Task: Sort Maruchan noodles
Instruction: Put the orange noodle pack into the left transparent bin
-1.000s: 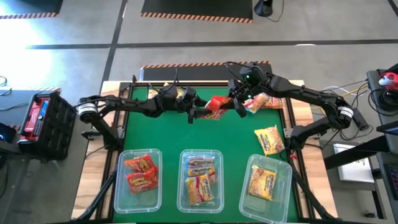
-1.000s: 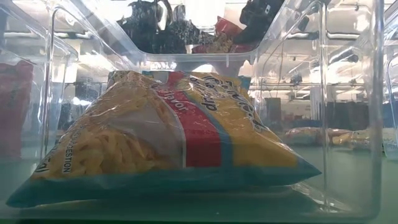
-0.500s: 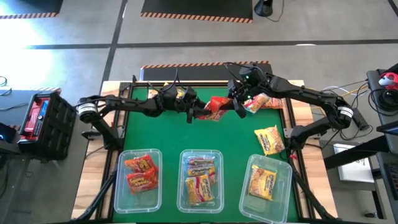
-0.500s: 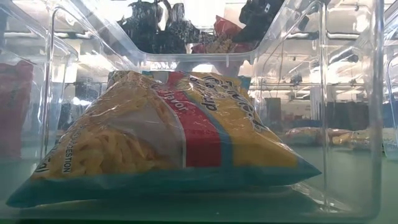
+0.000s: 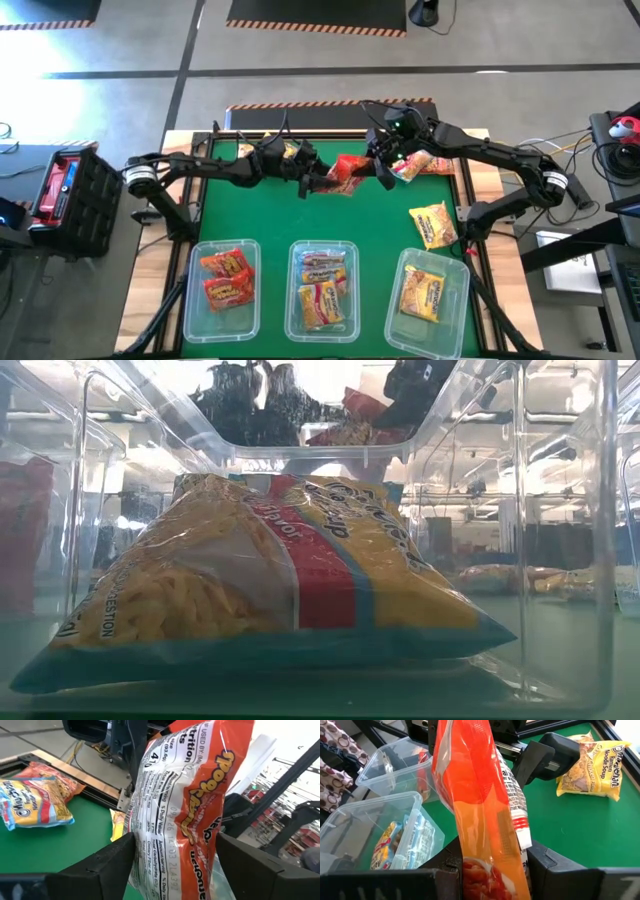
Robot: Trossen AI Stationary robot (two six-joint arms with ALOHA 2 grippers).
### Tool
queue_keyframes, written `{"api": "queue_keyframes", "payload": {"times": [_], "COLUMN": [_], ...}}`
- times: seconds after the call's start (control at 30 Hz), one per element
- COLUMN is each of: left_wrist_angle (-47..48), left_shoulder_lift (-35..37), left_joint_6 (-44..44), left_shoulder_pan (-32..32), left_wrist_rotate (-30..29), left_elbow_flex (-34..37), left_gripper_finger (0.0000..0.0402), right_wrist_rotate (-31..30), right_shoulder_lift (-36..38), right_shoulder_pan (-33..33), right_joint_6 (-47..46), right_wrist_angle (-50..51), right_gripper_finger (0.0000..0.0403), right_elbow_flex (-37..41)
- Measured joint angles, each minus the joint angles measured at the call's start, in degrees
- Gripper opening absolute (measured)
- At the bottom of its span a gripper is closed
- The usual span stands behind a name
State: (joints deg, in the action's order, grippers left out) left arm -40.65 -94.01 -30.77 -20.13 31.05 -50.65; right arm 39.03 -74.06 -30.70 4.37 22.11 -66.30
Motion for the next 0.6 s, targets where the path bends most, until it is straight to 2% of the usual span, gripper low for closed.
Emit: {"api": "queue_keyframes", "payload": {"times": [0.2, 0.6], "left_wrist_angle": [1.24, 1.48], "left_shoulder_lift": [-0.01, -0.98], "left_joint_6": [0.05, 1.61], "left_shoulder_pan": [-0.68, -0.99], "left_wrist_rotate": [3.41, 3.81], "left_elbow_flex": [0.02, -0.59], "left_gripper_finger": [0.0272, 0.0272], "right_wrist_rotate": [-0.02, -0.42], "right_shoulder_lift": [0.0, 0.02], "right_shoulder_pan": [0.0, 0.04], "right_joint_6": [-0.97, -3.03], "right_wrist_angle": [-0.17, -1.37], "right_gripper_finger": [0.0107, 0.0107], "right_elbow_flex": [0.0, 0.0]}}
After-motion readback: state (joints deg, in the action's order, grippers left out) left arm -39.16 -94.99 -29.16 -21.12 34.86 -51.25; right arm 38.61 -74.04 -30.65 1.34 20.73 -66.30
